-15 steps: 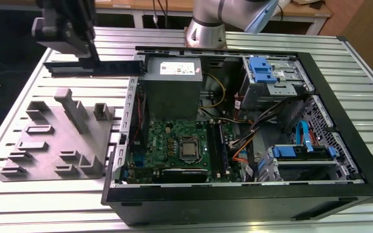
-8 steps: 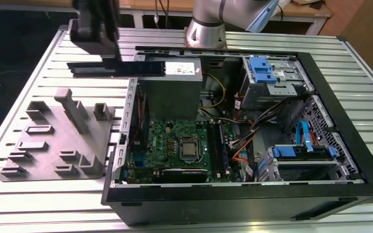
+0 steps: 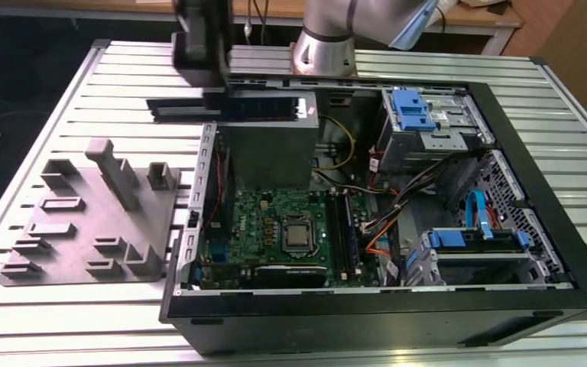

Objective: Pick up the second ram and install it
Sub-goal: 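Pick up the second ram and move it above second insertion slot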

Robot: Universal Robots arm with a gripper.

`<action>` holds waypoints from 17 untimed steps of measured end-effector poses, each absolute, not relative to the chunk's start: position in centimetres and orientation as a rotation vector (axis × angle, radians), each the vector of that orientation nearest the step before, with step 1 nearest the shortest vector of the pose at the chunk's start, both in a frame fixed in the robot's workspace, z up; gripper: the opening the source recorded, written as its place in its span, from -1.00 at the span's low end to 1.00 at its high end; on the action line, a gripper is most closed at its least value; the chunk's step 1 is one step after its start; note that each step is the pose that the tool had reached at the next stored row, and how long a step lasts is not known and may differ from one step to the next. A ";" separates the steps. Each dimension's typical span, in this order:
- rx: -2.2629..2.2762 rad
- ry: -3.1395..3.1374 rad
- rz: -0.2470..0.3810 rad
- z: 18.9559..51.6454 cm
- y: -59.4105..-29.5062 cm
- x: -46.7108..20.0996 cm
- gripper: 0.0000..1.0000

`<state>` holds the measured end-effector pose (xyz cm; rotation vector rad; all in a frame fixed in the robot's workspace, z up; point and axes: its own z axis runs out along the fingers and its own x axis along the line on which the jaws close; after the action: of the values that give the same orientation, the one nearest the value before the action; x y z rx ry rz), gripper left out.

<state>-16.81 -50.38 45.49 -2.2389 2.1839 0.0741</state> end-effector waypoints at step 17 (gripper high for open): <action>-2.239 2.184 0.075 45.4 -50.4 -9.3 -0.83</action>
<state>-9.27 -50.38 45.43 -2.2390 2.1840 0.0745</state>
